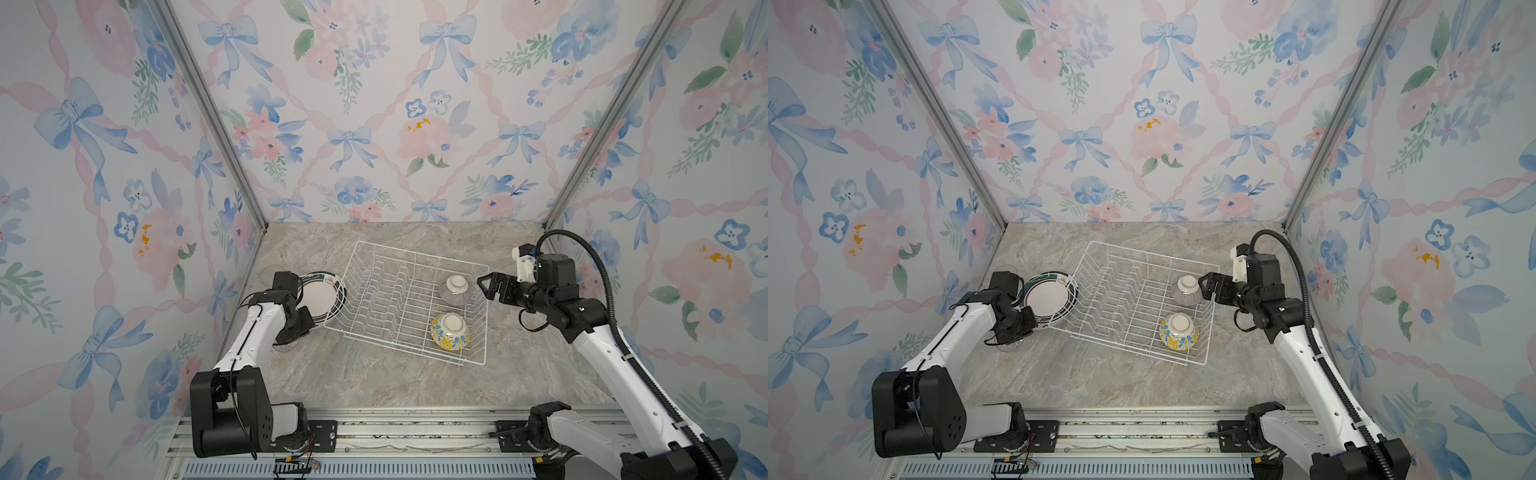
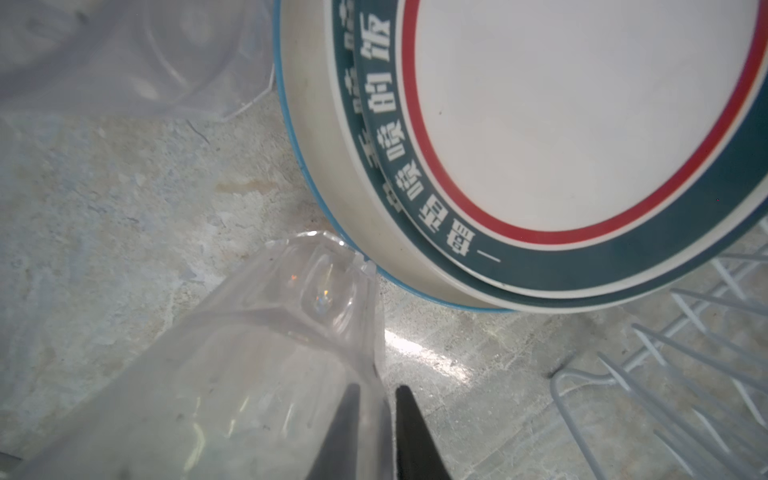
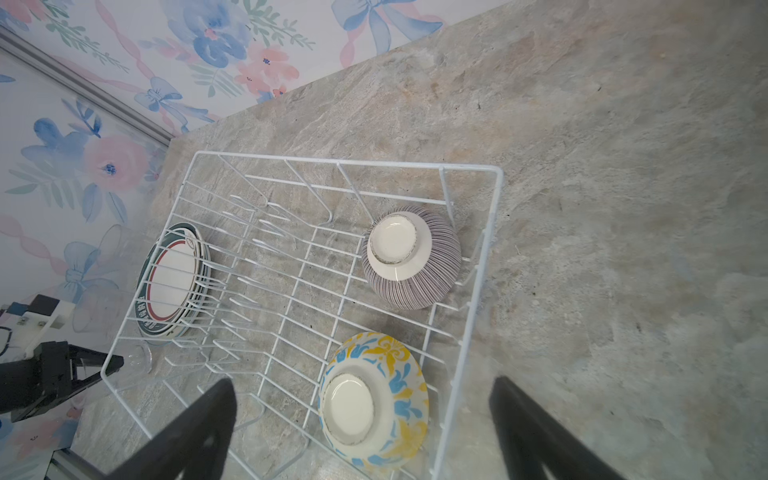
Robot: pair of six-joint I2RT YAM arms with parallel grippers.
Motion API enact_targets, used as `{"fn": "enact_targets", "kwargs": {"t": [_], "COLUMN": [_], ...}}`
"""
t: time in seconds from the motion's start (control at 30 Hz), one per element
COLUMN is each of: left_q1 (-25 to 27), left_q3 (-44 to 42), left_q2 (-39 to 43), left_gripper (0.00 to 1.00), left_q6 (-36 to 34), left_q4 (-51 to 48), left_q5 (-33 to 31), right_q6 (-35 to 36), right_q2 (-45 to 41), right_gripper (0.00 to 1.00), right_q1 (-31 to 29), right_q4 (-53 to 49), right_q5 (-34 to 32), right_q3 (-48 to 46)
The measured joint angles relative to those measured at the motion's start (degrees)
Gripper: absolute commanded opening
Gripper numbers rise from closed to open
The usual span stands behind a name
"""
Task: Unload the mixed dishes from the dish rack
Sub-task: 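Lower the clear cup onto the table beside the plates and release, then move the left gripper back over the rack toward the patterned bowl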
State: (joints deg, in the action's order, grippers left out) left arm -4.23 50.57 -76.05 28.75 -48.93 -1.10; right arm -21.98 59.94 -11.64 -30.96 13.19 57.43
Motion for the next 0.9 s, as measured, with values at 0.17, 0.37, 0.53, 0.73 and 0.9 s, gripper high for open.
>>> {"fn": "enact_targets", "kwargs": {"t": [0.17, 0.37, 0.53, 0.73, 0.9], "left_q1": [0.0, 0.0, 0.0, 0.1, 0.1], "left_q3": [1.7, 3.8, 6.2, 6.7, 6.7], "left_q2": [-0.5, 1.2, 3.7, 4.0, 3.4], "left_gripper": [0.78, 0.98, 0.98, 0.98, 0.98], "left_q6": [-1.1, -1.8, -2.7, -3.7, -4.7], "left_q4": [-1.4, -1.9, -2.0, -2.0, -2.0], "left_q5": [-0.4, -0.1, 0.1, 0.8, 0.5], "right_q6": [0.2, 0.2, 0.0, -1.0, -1.4], "right_q2": [-0.1, 0.2, 0.8, 2.1, 2.3], "right_gripper": [0.97, 0.97, 0.97, 0.97, 0.97], "right_q1": [0.0, 0.8, 1.1, 1.1, 1.1], "right_q4": [-0.1, -0.1, -0.1, 0.2, 0.3], "right_q5": [0.0, 0.2, 0.5, 2.3, 2.7], "right_q3": [0.0, 0.0, 0.0, 0.0, 0.0]}}
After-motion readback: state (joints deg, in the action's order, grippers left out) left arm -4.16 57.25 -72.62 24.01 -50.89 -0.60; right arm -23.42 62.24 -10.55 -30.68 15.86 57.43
